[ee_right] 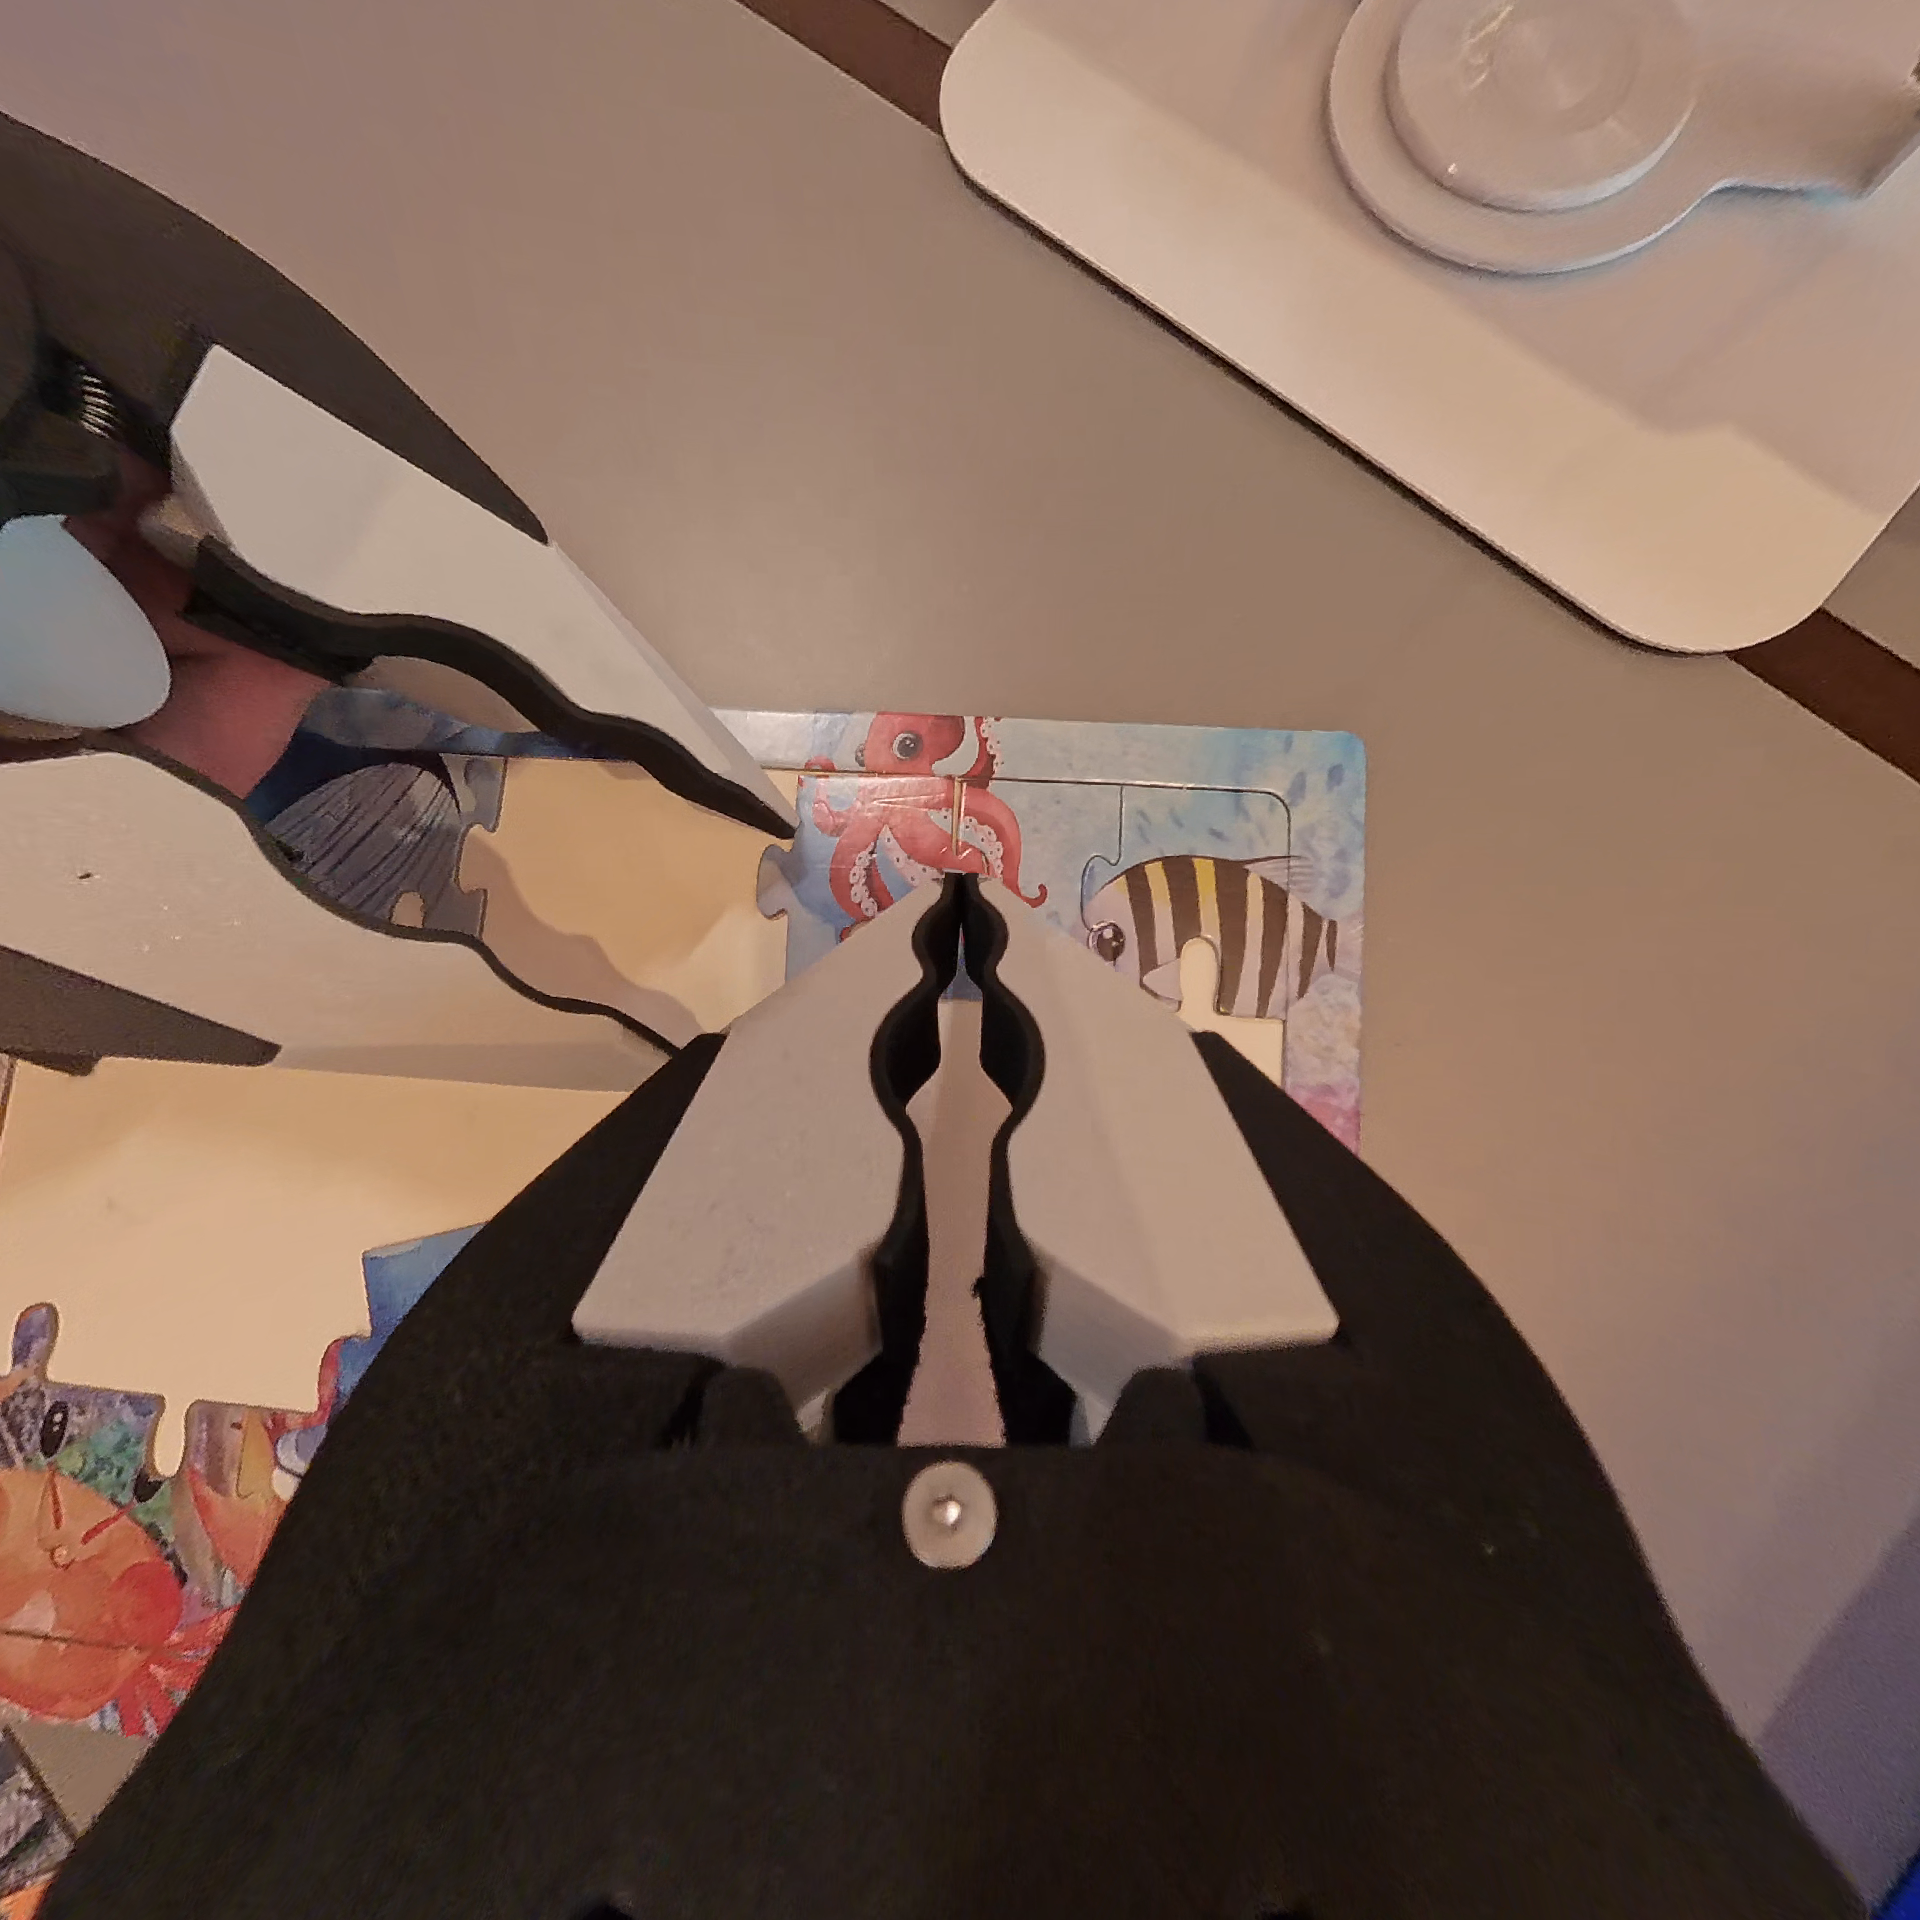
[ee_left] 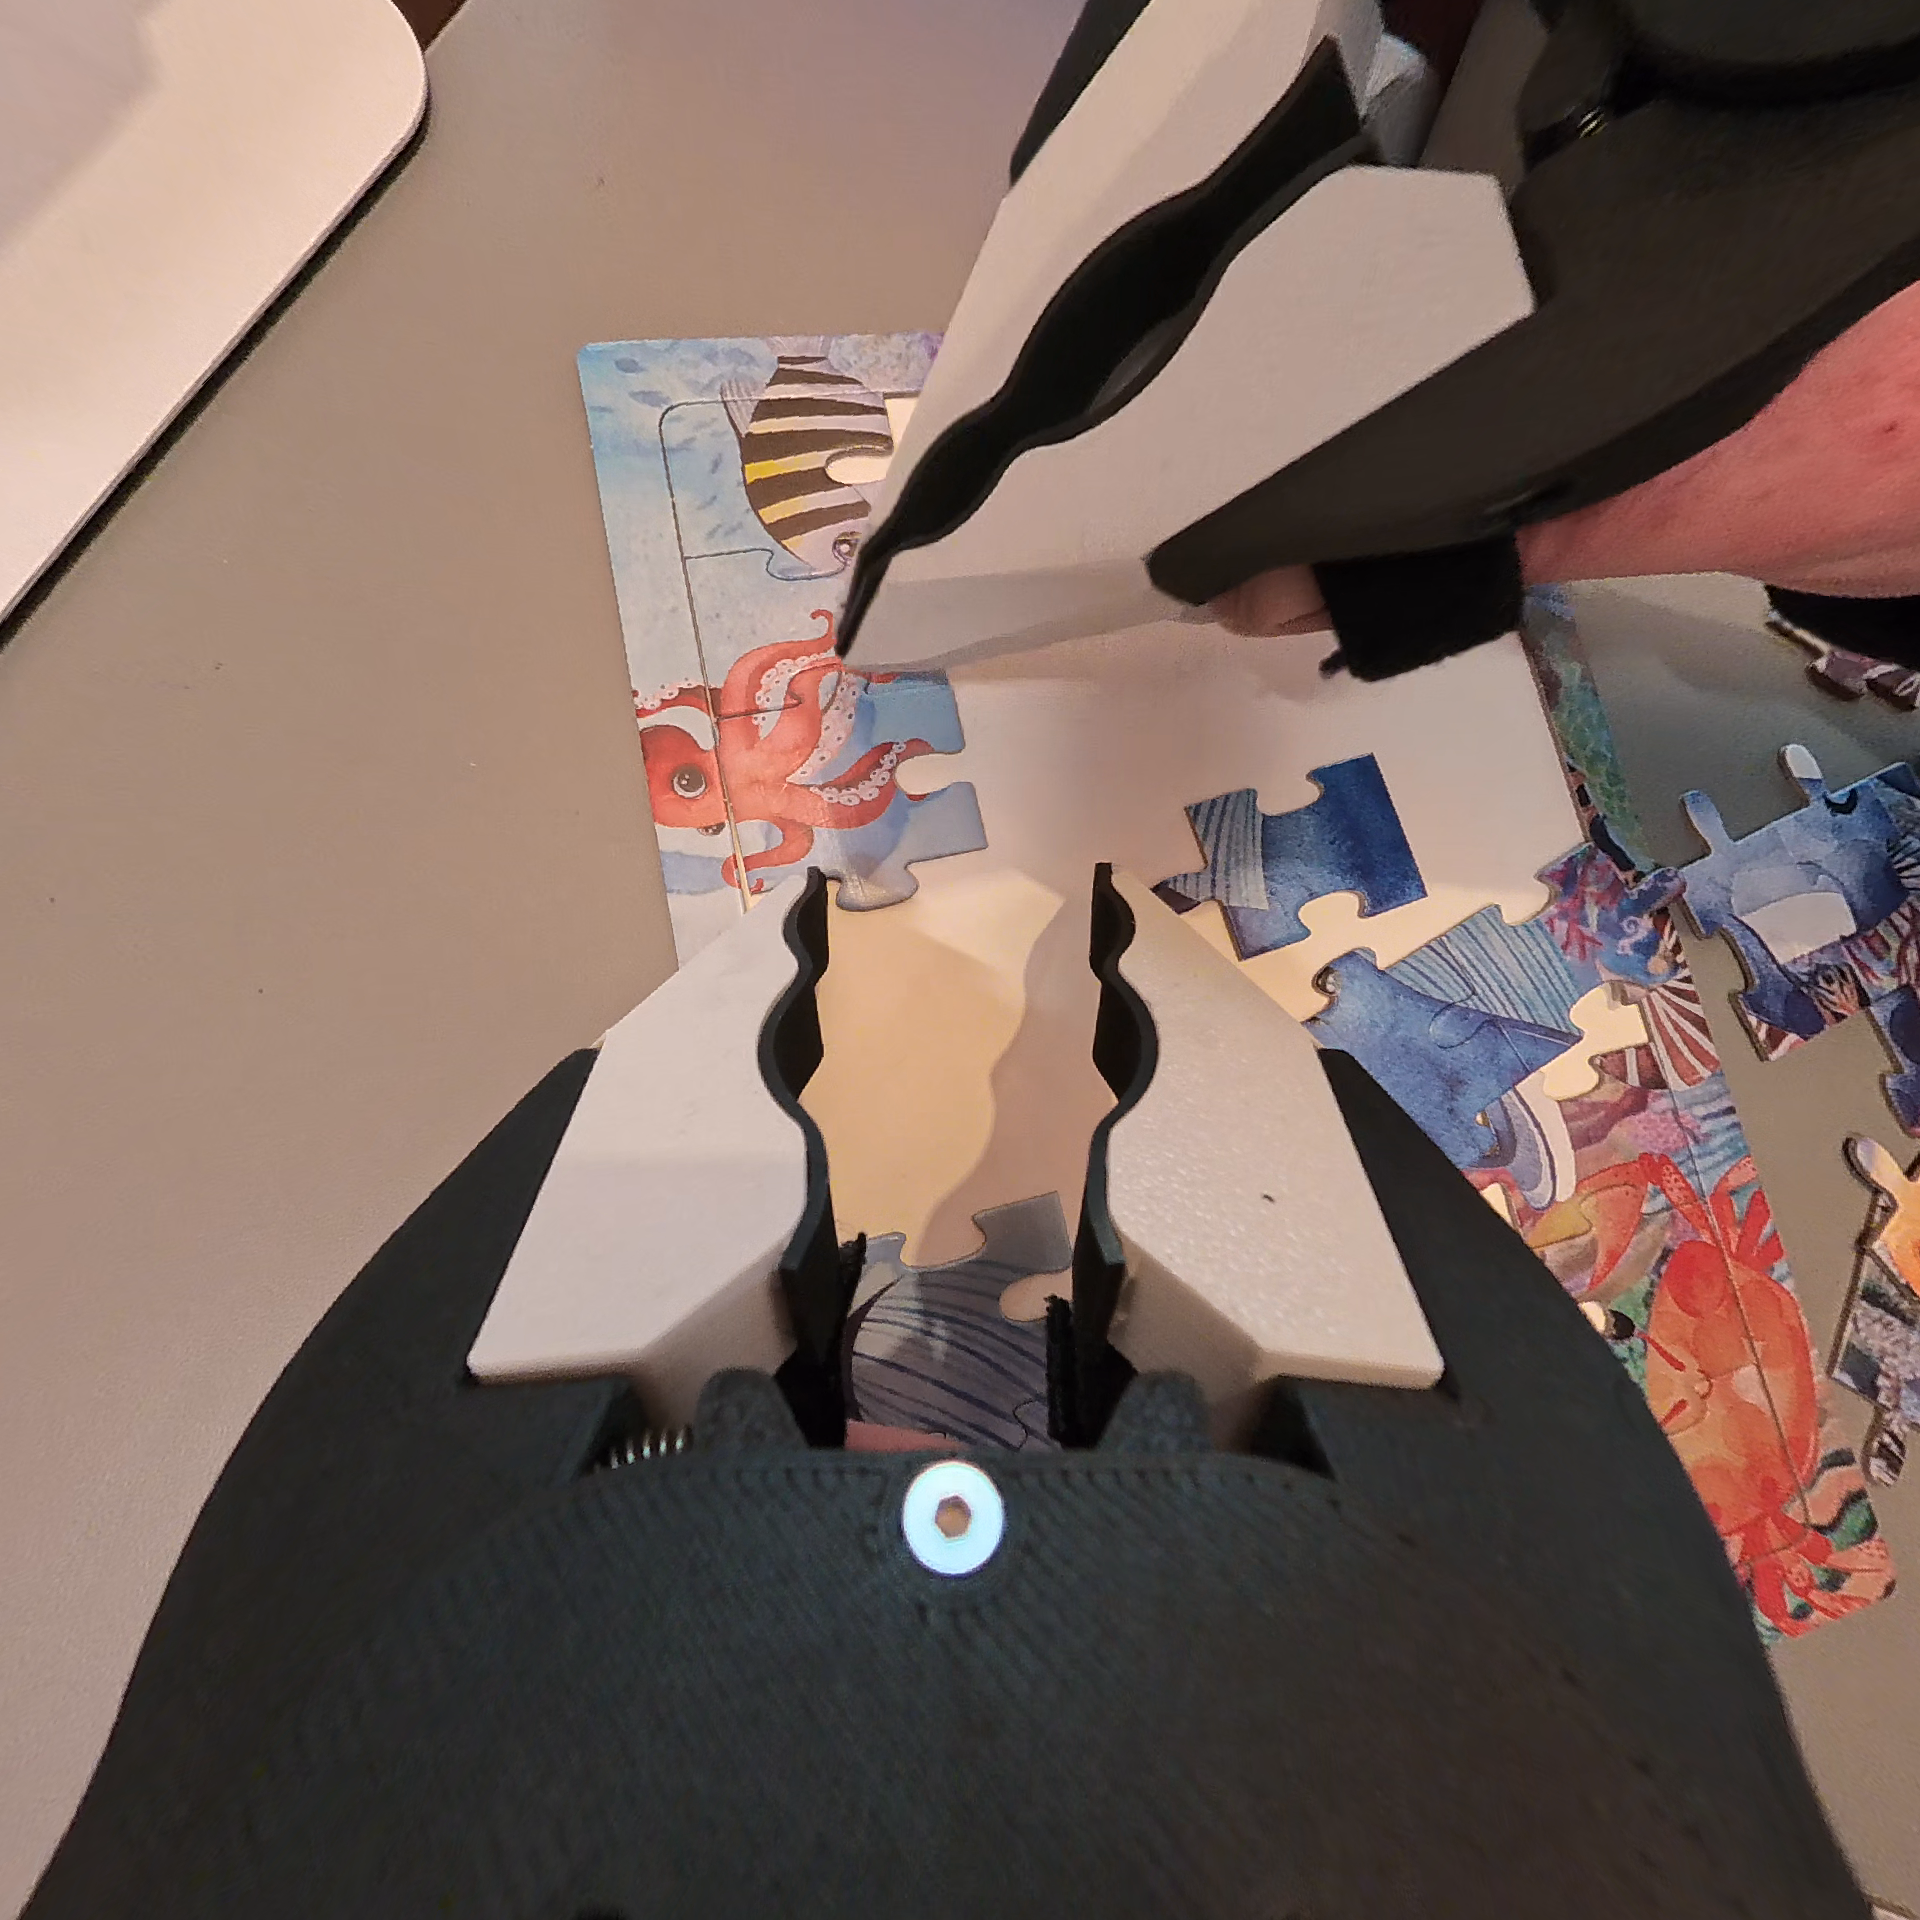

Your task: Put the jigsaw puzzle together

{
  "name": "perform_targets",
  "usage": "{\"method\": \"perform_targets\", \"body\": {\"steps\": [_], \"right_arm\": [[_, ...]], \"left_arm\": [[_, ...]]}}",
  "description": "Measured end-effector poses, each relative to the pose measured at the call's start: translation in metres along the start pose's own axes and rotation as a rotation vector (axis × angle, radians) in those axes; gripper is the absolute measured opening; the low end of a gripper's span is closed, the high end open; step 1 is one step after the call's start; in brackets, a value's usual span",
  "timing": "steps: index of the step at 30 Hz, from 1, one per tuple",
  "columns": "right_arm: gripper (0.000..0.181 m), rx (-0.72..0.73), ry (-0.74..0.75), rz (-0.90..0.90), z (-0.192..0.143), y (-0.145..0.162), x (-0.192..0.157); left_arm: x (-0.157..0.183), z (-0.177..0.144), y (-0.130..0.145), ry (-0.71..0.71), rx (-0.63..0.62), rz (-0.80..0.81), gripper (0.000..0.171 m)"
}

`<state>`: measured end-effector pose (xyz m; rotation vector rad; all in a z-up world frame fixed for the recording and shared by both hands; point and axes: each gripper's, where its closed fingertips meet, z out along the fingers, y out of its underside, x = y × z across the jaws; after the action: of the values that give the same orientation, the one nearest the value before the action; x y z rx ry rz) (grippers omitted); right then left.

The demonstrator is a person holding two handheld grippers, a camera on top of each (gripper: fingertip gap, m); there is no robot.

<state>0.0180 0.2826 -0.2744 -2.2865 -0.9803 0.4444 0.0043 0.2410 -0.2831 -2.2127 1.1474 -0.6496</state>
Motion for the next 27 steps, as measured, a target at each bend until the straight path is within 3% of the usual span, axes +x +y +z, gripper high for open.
{"method": "perform_targets", "body": {"steps": [4,8,11,16,18,27], "right_arm": [[0.0,-0.047,0.018,-0.009,0.007,0.008,0.002],[0.0,0.029,0.067,-0.081,-0.007,-0.015,-0.003],[0.0,-0.053,0.083,-0.095,0.013,0.004,0.001],[0.0,0.033,0.116,-0.14,0.004,-0.015,-0.001],[0.0,-0.058,0.106,-0.143,0.017,0.002,0.0],[0.0,0.126,0.11,-0.045,-0.047,-0.028,0.024]], "left_arm": [[0.0,0.0,0.0,-0.003,0.001,0.003,0.051],[0.0,0.001,0.0,-0.005,0.001,0.003,0.051],[0.001,0.001,0.0,-0.005,-0.002,0.006,0.053],[0.001,0.0,0.001,-0.005,-0.01,0.01,0.057],[0.0,-0.004,0.002,-0.012,-0.014,0.018,0.061],[-0.033,-0.08,-0.026,-0.144,0.174,-0.024,0.061]]}}
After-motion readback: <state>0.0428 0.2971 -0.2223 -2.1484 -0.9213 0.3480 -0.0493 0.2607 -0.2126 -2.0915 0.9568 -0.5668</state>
